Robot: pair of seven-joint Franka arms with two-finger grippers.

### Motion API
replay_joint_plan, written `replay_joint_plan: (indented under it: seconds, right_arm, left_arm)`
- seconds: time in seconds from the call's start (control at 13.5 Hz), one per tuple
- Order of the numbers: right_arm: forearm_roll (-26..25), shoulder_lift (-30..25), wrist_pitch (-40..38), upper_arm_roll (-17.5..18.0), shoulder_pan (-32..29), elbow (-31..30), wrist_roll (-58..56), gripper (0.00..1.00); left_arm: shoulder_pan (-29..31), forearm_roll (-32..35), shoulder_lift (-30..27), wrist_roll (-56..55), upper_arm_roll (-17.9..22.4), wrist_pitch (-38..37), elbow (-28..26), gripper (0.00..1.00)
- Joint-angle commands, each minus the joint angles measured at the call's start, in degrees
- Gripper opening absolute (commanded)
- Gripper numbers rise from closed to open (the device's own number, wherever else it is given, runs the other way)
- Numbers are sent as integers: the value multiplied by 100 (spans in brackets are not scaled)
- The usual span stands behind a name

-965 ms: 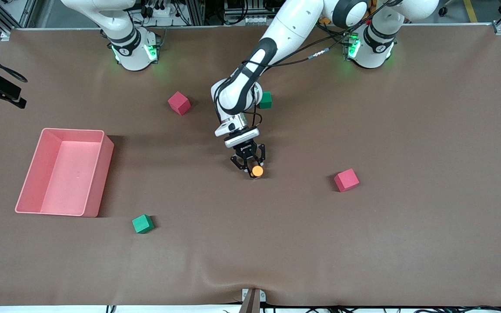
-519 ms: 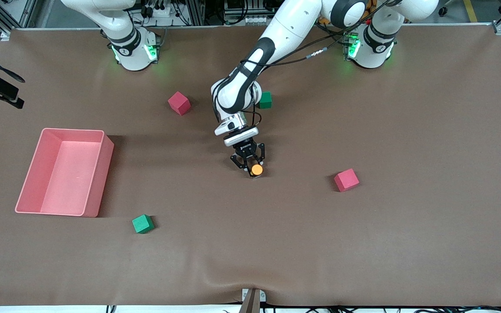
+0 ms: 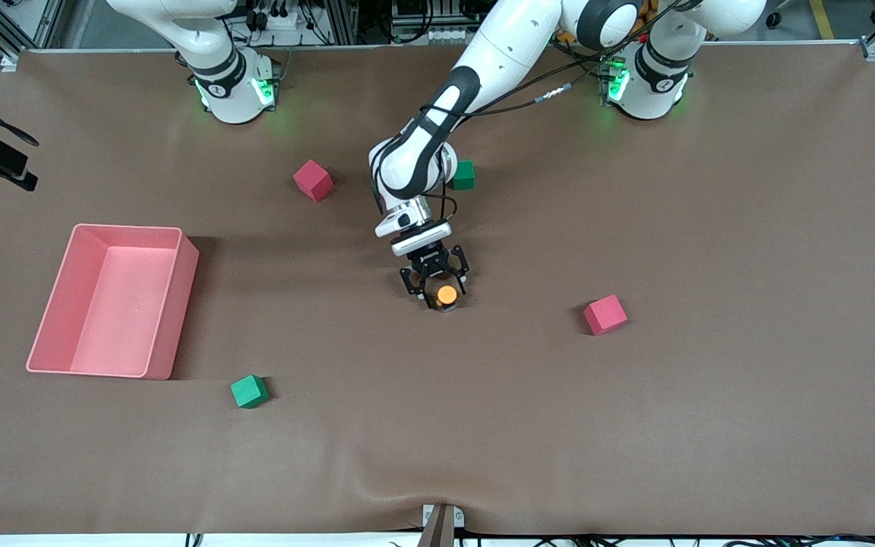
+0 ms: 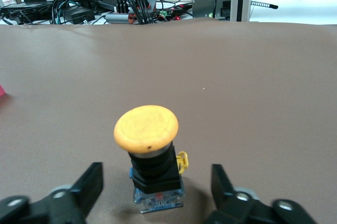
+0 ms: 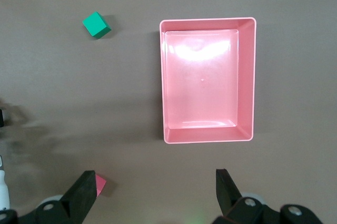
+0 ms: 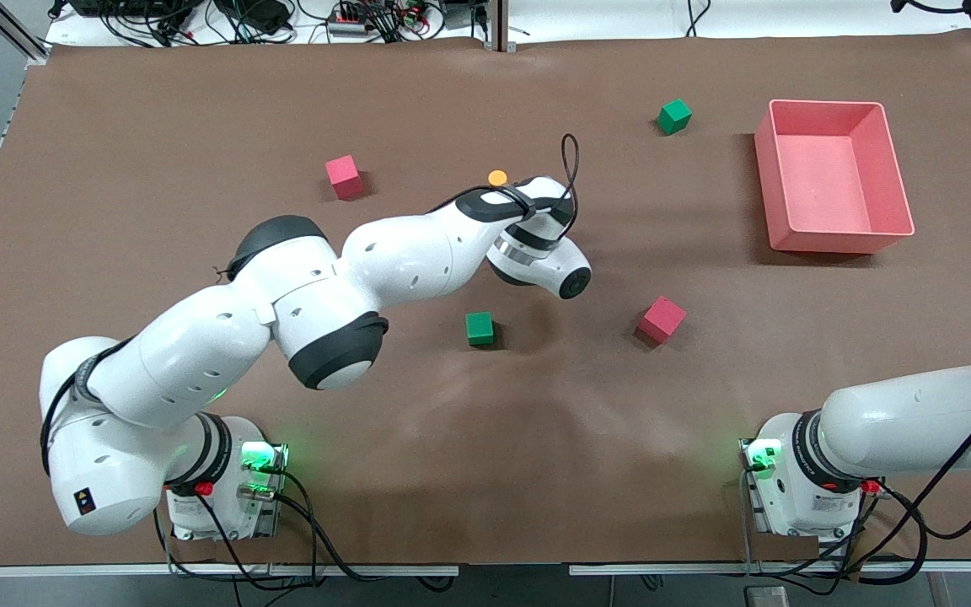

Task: Place and upright button with both arms
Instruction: 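Turn the held button upright with the left gripper and set it down, then open the left gripper and lift it off the upright button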

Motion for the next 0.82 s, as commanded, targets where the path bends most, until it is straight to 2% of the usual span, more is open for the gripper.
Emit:
replay_joint_plan:
  seconds: [0.0,0.3,0.45,0.74]
  right_arm:
    - [-37,40,-9,24,-52,66,71,100]
    - [-37,66,0,24,-52,66,71,100]
    - [-37,75,-9,24,-35,66,71,100]
    - [-55,66,-18,24,-43,92,71,100]
  left_arm:
    - [-75,-8,-86,211,30,-65,80,100]
    - [-163,-499,-340,807,-49,-609,63,100]
    - [-199,-710,-525,1106,-215,-882,63,100]
    - [-199,-1580,-1165,1993,-462,-1304,36,100]
